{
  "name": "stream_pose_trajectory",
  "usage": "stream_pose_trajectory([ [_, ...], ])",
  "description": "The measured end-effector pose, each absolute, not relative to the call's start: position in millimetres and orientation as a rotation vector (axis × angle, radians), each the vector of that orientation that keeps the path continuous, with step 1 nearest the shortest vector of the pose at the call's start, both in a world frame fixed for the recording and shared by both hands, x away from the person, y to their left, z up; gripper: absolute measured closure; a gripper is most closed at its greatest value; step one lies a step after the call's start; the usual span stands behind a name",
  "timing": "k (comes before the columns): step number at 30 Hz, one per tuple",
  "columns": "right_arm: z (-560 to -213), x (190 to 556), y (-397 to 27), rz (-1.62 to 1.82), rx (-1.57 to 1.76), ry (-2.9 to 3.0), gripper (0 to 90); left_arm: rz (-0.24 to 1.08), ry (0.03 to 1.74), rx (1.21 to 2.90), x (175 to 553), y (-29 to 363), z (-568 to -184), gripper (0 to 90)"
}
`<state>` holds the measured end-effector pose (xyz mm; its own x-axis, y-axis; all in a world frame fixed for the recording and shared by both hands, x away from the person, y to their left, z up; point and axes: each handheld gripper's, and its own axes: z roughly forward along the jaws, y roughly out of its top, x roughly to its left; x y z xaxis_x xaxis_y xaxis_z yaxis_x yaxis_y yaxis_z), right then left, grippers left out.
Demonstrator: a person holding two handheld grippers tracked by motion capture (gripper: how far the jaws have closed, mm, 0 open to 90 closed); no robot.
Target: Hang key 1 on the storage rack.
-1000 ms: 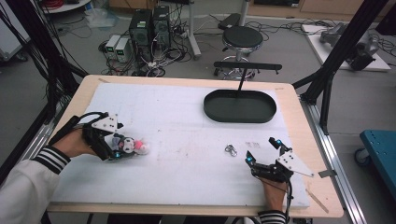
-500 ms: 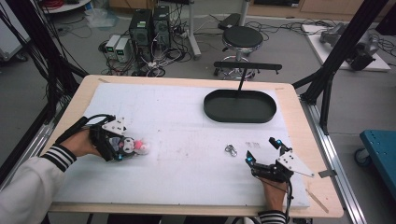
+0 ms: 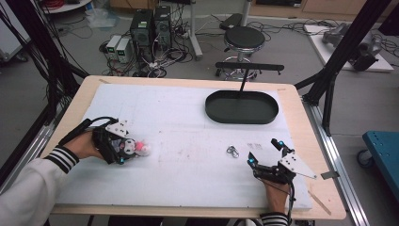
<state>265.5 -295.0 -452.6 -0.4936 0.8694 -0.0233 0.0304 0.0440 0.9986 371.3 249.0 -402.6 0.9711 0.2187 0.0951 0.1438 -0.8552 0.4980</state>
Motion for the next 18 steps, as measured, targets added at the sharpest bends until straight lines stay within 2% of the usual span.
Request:
stream_pose_trajectory([
  [4, -452.7, 265.6, -295.1, 1.53, 0.922, 1.627, 1.0, 0.197, 0.265, 2.603, 370.9, 250.9, -404.9, 2.0],
  [6, -452.7, 265.5, -295.1, 1.53, 0.923, 1.627, 1.0, 0.193, 0.267, 2.594, 371.0, 252.0, -406.2, 7.0],
  [14, -452.7, 265.6, -295.1, 1.53, 0.923, 1.627, 0.9, 0.194, 0.274, 2.593, 373.8, 253.9, -408.7, 12.1],
  [18, -452.7, 265.6, -295.1, 1.531, 0.925, 1.627, 0.9, 0.182, 0.266, 2.588, 375.4, 255.4, -409.2, 18.4],
])
